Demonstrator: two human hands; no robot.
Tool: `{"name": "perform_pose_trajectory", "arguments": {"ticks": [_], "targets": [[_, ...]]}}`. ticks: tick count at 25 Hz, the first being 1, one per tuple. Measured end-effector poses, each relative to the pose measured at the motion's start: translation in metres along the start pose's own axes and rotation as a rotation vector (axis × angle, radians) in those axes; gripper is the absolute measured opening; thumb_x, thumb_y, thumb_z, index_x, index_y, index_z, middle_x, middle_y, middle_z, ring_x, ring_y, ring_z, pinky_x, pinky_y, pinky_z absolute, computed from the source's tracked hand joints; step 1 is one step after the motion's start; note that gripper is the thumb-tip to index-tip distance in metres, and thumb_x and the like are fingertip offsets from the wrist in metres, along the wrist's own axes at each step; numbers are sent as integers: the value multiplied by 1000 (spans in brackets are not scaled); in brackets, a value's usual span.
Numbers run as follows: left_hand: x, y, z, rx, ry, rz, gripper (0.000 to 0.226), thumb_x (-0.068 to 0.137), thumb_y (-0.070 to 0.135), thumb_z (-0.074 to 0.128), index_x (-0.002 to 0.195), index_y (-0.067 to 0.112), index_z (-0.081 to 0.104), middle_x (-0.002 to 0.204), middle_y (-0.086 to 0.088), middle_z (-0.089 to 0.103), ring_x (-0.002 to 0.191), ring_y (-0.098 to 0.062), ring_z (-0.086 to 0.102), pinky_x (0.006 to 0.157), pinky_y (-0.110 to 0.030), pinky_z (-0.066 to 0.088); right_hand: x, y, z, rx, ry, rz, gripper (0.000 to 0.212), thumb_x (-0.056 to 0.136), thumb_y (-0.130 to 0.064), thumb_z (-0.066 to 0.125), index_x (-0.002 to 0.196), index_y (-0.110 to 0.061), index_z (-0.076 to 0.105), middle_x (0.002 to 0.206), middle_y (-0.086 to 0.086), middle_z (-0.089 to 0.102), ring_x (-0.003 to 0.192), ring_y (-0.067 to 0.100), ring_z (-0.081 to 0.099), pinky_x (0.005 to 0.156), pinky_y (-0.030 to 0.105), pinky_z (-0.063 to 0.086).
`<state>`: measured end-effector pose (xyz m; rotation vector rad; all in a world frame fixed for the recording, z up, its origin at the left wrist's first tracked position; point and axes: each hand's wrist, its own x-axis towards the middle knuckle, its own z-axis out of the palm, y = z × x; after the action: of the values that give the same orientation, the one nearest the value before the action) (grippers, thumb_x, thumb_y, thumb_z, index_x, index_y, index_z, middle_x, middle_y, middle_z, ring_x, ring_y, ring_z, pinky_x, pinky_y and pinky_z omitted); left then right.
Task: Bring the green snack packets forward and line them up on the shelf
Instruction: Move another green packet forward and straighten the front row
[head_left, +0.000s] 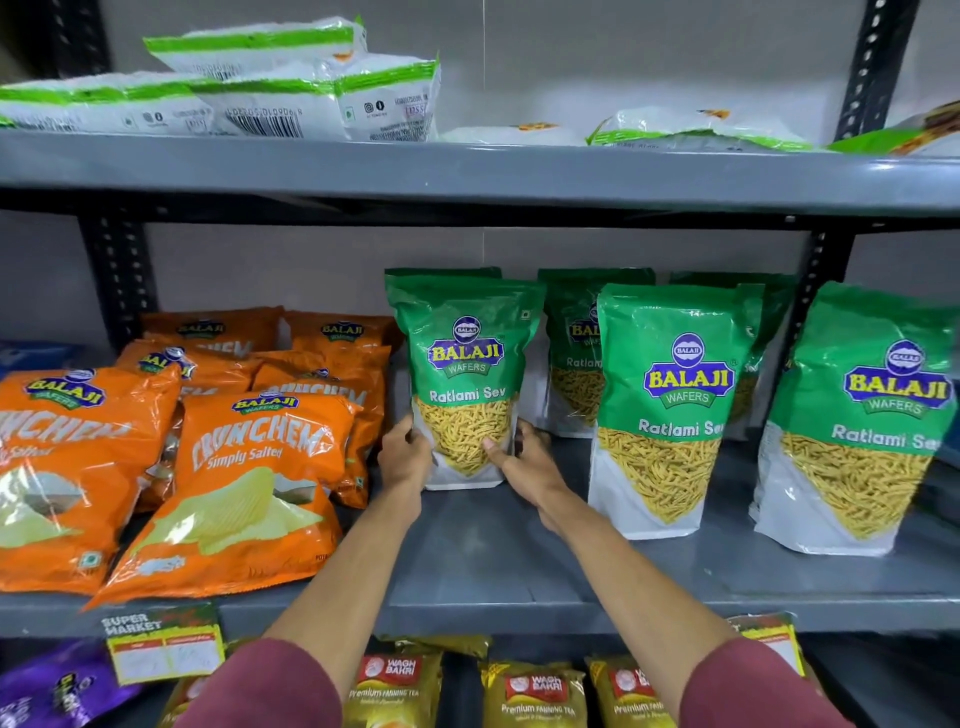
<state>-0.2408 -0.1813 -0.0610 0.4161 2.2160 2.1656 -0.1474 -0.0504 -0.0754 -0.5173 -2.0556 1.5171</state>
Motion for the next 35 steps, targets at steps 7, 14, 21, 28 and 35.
{"name": "perform_pose_trajectory", "arguments": {"ticks": [7,14,21,28,35], "targets": [[-17,2,-16,78,-179,20,44,105,32,38,148,30,42,144,-2,56,133,-22,51,94,-29,42,-14,-3,1,-29,-19,-4,64,94,-37,65,149,-23,35,142,-1,59,132,22,53,98,26,39],[-49,1,-35,166,-219,60,44,104,37,39,148,34,40,144,-1,56,131,-23,52,104,-38,46,-63,-9,-6,-94,-9,-41,56,93,-44,64,138,-23,39,140,-1,61,131,24,56,105,39,44],[-88,0,-53,142,-224,104,41,105,29,37,146,33,42,125,-14,67,81,-13,63,64,-19,43,-109,-13,-9,-134,5,-107,64,91,-49,65,140,-22,34,141,-4,60,135,22,52,112,56,39],[-102,8,-51,93,-180,48,48,106,36,32,153,33,28,147,-6,53,135,-29,49,103,-36,45,-119,-15,-10,-105,-22,-106,71,89,-50,68,145,-22,33,143,-3,57,136,21,51,108,41,43],[-146,40,-6,71,275,656,56,104,30,40,155,17,21,163,-6,25,151,-20,25,121,-45,29,-136,-15,-58,-130,389,-503,48,95,-42,62,138,-28,45,131,-6,49,119,-1,49,100,37,51]]}}
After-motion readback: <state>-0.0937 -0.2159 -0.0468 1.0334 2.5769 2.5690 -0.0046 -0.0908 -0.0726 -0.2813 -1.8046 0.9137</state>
